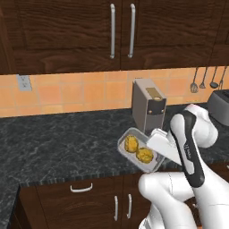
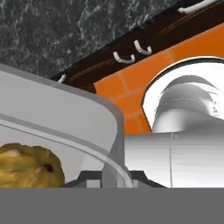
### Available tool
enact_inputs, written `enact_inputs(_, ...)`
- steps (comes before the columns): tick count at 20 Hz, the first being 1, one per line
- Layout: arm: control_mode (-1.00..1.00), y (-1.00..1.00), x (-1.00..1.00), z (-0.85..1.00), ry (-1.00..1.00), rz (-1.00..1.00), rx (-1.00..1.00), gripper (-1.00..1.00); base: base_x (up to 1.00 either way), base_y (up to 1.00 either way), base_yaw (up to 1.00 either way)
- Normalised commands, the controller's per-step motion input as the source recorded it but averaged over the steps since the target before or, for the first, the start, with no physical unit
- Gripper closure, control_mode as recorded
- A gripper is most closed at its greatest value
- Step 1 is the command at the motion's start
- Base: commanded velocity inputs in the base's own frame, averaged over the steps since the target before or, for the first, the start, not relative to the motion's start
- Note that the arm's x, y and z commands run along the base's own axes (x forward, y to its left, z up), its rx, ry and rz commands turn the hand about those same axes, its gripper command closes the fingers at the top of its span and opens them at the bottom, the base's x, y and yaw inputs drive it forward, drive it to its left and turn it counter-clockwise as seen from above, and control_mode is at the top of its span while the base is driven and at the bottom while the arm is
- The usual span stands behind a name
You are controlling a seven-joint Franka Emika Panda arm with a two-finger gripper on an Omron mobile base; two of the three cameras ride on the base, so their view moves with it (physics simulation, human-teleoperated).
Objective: Take the meat container that has the shrimp and place it on the second highest rack of the freezer. Then take the vegetable container that has the squashs and place it on the highest rack of the freezer.
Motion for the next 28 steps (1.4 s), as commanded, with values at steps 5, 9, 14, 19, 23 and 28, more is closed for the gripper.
enact_inputs(5,-1.0,-0.23,-0.02,0.95,0.09,0.79,0.0,1.0,0.0,0.0,0.0)
enact_inputs(9,-1.0,-0.26,0.0,0.81,0.12,0.74,0.08,1.0,0.0,0.0,0.0)
enact_inputs(14,-1.0,-0.56,-0.34,0.41,0.02,0.56,0.18,1.0,0.0,0.0,0.0)
enact_inputs(19,-1.0,-0.23,-0.8,0.08,-0.37,-0.19,0.0,1.0,0.0,0.0,0.0)
enact_inputs(23,-1.0,0.0,-0.18,0.22,-0.38,-0.34,-0.03,1.0,0.0,0.0,0.0)
enact_inputs(28,-1.0,-0.09,-0.05,0.35,-0.2,-0.12,-0.03,1.0,0.0,0.0,0.0)
